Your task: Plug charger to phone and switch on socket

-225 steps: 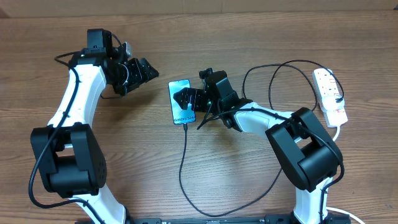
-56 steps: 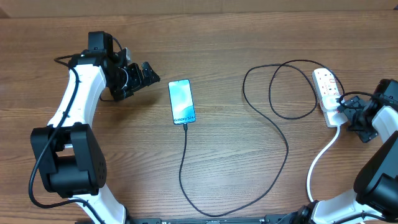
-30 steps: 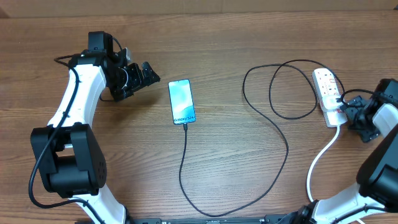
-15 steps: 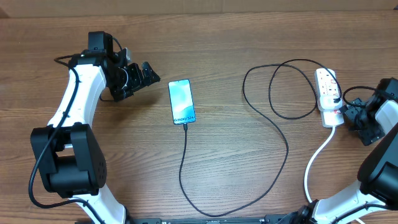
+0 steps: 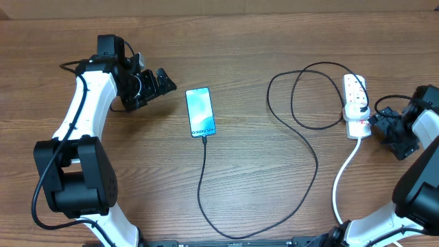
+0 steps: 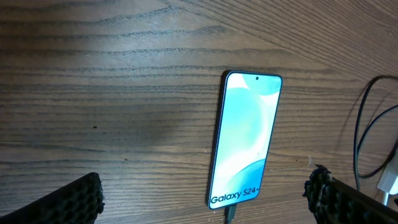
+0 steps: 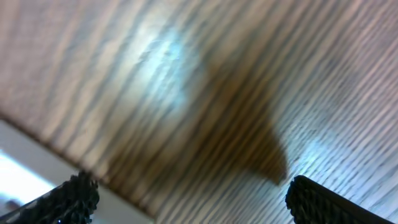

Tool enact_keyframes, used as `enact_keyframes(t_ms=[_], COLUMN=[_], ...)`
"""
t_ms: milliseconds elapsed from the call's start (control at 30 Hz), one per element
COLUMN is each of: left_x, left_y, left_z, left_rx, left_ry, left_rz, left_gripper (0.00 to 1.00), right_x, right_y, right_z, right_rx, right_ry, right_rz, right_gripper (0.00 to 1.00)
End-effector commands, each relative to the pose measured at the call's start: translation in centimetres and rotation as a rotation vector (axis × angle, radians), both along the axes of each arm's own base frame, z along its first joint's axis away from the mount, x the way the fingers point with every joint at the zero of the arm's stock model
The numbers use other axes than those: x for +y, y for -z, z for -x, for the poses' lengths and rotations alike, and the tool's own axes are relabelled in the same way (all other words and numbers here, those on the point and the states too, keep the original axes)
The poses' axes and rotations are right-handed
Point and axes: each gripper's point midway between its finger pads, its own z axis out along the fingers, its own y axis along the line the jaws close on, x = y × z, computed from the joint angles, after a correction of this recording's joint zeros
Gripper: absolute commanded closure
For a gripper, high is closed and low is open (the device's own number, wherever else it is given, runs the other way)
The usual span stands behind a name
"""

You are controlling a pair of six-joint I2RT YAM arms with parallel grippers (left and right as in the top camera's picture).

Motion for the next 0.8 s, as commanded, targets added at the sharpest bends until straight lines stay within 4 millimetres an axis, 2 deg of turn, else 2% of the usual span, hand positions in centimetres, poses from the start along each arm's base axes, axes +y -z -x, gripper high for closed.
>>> enact_keyframes(t_ms=[0, 267, 400, 533, 767], left_x=[-0.2, -0.2, -0.2, -0.2, -0.2], left_y=[-0.5, -0.5, -0.5, -0.5, -0.5], left_z=[-0.2, -0.2, -0.2, -0.2, -0.2], left_rx=[-0.021, -0.021, -0.021, -0.021, -0.021], left_ry=[0.016, 0.016, 0.016, 0.016, 0.016], left_rz=[-0.01, -0.01, -0.01, -0.01, -0.01], left_gripper=[0.0, 0.0, 0.0, 0.0, 0.0], right_x=[0.6, 1.4, 2.3, 2.4, 4.0], right_y=[-1.7, -1.5, -1.5, -1.3, -1.1], right_z=[-0.6, -0.1, -0.3, -0.3, -1.0], right_rx=[-0.055, -0.035, -0.054, -0.055, -0.042], right_ry=[-0.033, -0.036, -0.048, -0.05, -0.102], right_rz=[0.001, -0.037, -0.087, -0.089, -0.082], right_gripper=[0.02, 0.02, 0.03, 0.02, 0.03])
